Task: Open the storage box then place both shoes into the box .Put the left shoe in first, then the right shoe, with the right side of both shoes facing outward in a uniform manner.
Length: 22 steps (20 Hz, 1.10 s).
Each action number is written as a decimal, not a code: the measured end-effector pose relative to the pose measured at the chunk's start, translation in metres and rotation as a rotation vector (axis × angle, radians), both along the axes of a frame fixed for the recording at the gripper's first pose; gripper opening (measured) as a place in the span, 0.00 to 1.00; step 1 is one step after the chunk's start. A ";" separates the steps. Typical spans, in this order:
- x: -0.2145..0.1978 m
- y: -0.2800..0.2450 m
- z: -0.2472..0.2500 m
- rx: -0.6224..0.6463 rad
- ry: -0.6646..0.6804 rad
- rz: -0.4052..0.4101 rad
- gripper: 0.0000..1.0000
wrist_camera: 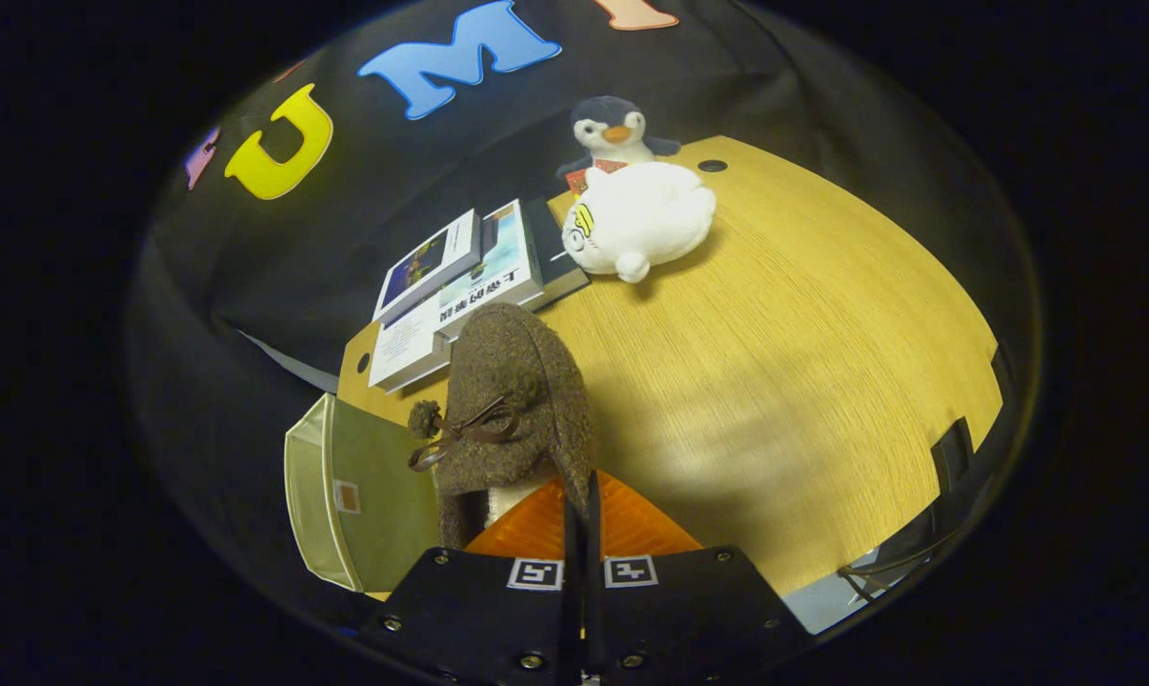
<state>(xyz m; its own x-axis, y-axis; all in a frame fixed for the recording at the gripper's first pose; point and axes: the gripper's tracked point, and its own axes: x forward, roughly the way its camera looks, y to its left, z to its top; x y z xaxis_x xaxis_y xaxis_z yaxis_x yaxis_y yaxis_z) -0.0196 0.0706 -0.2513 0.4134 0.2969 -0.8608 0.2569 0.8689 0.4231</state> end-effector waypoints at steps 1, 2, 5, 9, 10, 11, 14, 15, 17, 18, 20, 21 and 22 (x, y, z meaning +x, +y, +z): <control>0.003 0.007 0.006 0.002 -0.008 0.002 0.02; 0.005 0.015 0.011 0.006 -0.016 0.003 0.02; 0.008 0.040 0.028 0.024 -0.033 0.007 0.02; 0.011 0.076 0.048 0.059 -0.053 0.019 0.02; 0.011 0.085 0.053 0.066 -0.060 0.023 0.02; 0.012 0.093 0.059 0.073 -0.068 0.027 0.02; 0.015 0.122 0.072 0.098 -0.091 0.038 0.02; 0.016 0.132 0.076 0.106 -0.096 0.043 0.02; 0.016 0.152 0.081 0.119 -0.102 0.053 0.02; 0.016 0.162 0.082 0.124 -0.103 0.061 0.02; 0.016 0.182 0.083 0.136 -0.106 0.072 0.02; 0.016 0.193 0.084 0.143 -0.106 0.080 0.02; 0.016 0.203 0.083 0.150 -0.105 0.085 0.01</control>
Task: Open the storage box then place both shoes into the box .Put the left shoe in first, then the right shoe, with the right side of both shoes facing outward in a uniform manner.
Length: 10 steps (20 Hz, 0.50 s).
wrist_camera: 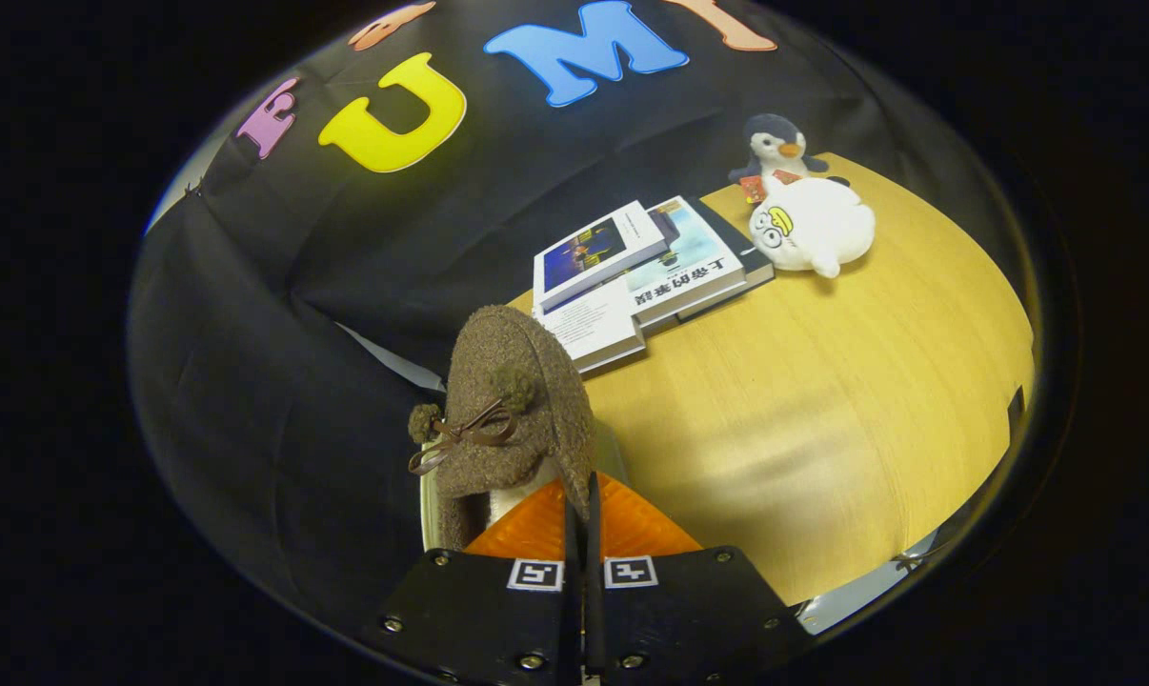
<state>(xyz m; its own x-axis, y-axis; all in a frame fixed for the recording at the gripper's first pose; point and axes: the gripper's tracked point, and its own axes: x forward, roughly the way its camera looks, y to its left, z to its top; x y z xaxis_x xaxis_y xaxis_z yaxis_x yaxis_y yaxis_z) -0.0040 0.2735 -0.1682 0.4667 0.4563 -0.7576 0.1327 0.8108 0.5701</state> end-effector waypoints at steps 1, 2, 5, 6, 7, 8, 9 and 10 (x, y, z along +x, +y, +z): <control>0.000 0.010 -0.001 0.004 0.002 0.008 0.02; -0.001 0.018 -0.001 0.007 0.003 0.015 0.01; -0.007 0.047 -0.009 0.001 0.010 0.045 0.02; -0.008 0.054 -0.014 -0.003 0.016 0.055 0.02; -0.010 0.061 -0.019 -0.006 0.023 0.061 0.02; -0.013 0.067 -0.024 -0.008 0.030 0.064 0.02; -0.016 0.071 -0.028 -0.012 0.036 0.066 0.02; -0.018 0.073 -0.032 -0.019 0.040 0.060 0.02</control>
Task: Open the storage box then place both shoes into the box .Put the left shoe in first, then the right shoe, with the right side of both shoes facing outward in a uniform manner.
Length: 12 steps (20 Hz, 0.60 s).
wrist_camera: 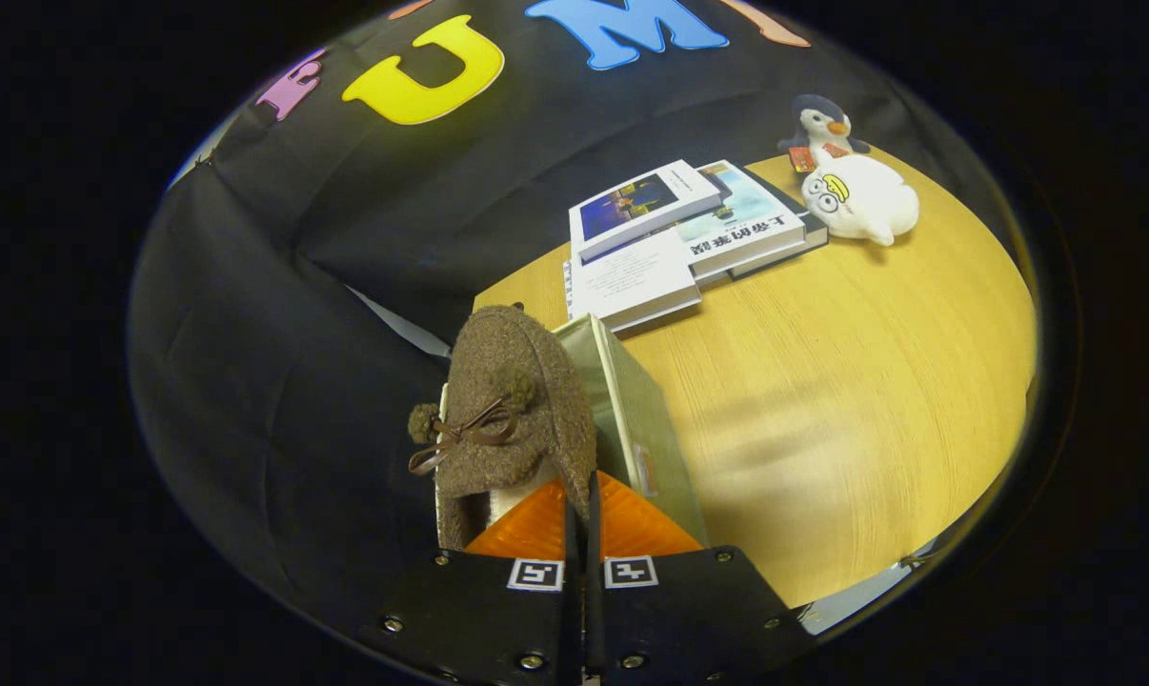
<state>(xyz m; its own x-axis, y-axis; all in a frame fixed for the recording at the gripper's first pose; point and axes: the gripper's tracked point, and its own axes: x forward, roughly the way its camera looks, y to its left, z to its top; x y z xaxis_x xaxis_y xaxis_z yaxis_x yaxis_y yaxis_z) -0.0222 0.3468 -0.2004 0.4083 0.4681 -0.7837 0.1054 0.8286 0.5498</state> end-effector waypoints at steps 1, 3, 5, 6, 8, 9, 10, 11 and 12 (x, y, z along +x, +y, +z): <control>-0.003 0.002 -0.004 -0.010 0.002 -0.004 0.02; -0.008 0.004 -0.011 -0.027 0.004 -0.013 0.02; -0.009 0.006 -0.007 -0.027 -0.023 -0.020 0.22; -0.007 0.010 -0.003 -0.012 -0.045 -0.024 0.42; -0.010 0.009 0.011 -0.034 -0.094 -0.003 0.84; -0.009 0.000 0.014 -0.078 -0.130 0.020 0.98; -0.007 -0.003 0.019 -0.105 -0.165 0.044 0.98; -0.006 -0.006 0.025 -0.115 -0.197 0.057 0.98; -0.004 -0.010 0.032 -0.113 -0.228 0.061 0.98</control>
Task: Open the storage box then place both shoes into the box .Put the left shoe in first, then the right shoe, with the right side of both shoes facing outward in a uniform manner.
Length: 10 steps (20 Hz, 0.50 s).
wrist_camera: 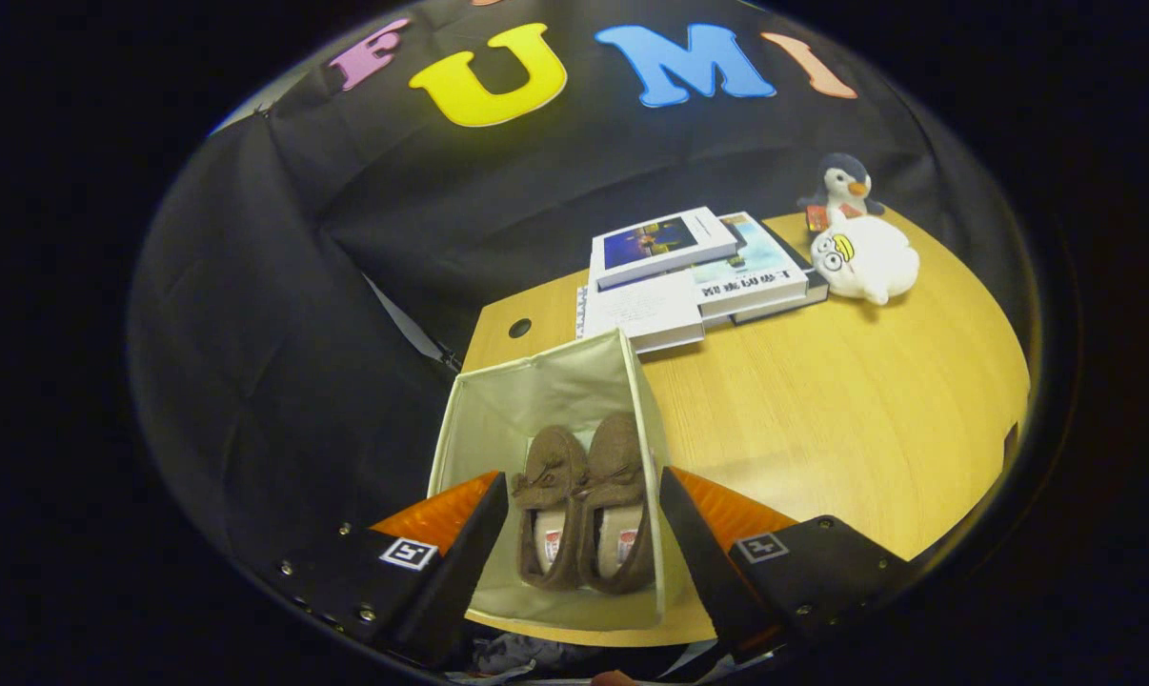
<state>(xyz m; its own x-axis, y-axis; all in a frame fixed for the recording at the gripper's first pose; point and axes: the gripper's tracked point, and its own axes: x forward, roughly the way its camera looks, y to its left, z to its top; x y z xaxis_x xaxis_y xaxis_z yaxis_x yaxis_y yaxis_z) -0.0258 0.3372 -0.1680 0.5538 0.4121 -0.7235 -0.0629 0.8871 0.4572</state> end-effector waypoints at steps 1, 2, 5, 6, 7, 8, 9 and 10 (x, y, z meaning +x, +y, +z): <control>0.002 -0.005 0.008 0.003 -0.025 0.004 0.98; 0.004 -0.011 0.014 0.002 -0.051 0.009 0.98; 0.014 -0.038 0.033 -0.031 -0.143 0.021 0.97; 0.016 -0.047 0.038 -0.041 -0.170 0.025 0.97; 0.019 -0.056 0.044 -0.050 -0.192 0.029 0.97; 0.020 -0.067 0.050 -0.062 -0.214 0.033 0.97; 0.023 -0.078 0.056 -0.076 -0.240 0.033 0.97; 0.026 -0.091 0.061 -0.093 -0.263 0.032 0.98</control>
